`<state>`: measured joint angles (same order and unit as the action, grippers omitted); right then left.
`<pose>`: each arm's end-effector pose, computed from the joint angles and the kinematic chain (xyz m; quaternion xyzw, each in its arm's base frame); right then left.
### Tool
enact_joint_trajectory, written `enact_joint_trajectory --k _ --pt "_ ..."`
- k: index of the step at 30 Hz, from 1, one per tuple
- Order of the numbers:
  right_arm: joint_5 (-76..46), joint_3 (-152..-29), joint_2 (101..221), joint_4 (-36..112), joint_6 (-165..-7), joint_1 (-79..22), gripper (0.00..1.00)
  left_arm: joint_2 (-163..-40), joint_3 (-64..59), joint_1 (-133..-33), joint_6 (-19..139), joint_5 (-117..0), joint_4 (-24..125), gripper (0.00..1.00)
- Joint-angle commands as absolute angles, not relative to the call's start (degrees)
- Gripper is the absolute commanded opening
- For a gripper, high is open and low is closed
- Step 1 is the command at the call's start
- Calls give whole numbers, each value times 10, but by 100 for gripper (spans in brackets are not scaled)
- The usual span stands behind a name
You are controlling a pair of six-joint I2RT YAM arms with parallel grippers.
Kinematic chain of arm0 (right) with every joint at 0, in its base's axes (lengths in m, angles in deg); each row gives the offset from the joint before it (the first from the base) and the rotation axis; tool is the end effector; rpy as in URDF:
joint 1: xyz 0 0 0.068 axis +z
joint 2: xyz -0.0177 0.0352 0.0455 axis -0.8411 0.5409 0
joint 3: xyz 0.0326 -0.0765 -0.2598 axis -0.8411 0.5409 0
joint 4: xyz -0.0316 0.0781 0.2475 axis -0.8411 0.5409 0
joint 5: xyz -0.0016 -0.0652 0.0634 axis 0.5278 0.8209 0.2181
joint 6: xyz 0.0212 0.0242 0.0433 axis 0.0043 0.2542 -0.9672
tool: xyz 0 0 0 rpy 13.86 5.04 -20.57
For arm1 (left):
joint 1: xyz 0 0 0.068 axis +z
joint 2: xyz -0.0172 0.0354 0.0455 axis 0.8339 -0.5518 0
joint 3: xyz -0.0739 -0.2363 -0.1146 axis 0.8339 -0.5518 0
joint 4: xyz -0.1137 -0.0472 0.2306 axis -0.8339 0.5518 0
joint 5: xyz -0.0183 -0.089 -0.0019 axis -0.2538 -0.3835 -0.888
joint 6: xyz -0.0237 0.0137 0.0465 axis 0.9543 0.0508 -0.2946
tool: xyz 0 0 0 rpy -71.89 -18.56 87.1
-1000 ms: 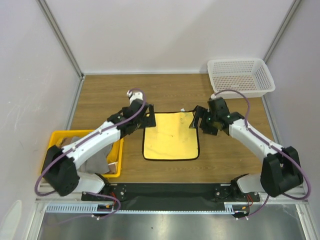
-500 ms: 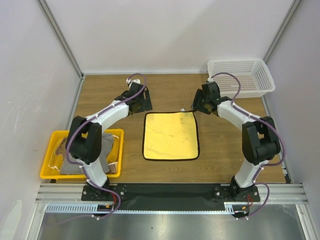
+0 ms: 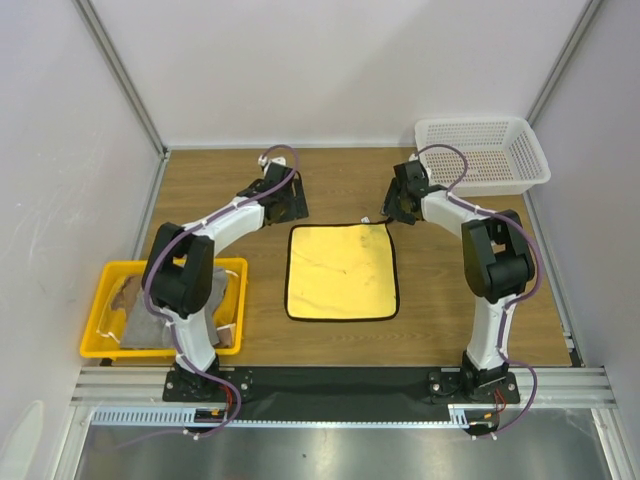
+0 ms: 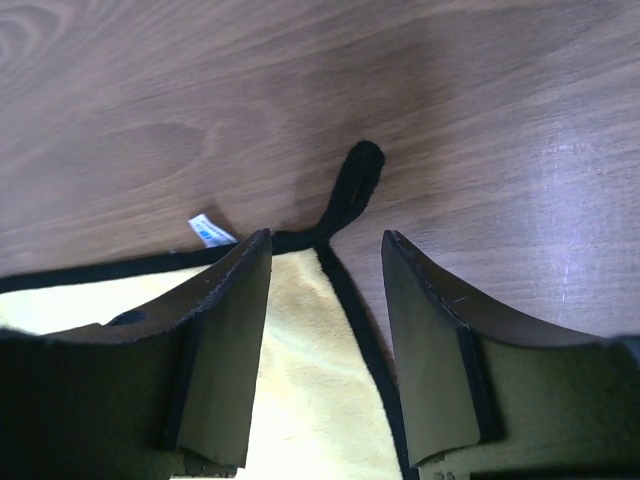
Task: Fold and stack the towels
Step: Flatten out the crumpled towel, then fold the towel
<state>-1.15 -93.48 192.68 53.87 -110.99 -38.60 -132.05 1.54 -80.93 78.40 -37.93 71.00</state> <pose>0.4076 0.1334 0.1848 0.1259 0.9313 0.0950 0.3283 0.3741 -0.1616 0.2127 -0.0789 0.9284 -0.0696 0.3563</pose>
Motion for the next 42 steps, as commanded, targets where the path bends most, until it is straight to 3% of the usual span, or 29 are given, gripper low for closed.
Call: enact_joint_trajectory --k 1,24,31,39,42 --pt "10 -958 1936 545 -1114 -387 52 -1331 39 -809 796 -380 695 78" --pt "9 -981 1992 534 -1116 -386 38 -1381 32 -814 857 -377 675 66" --pt "12 -980 1992 537 -1115 -386 29 -1395 27 -816 871 -365 686 59" --pt "10 -980 1991 538 -1114 -386 20 -1406 23 -817 878 -363 683 58" --pt "11 -982 1991 539 -1113 -386 17 -1414 27 -817 879 -365 682 52"
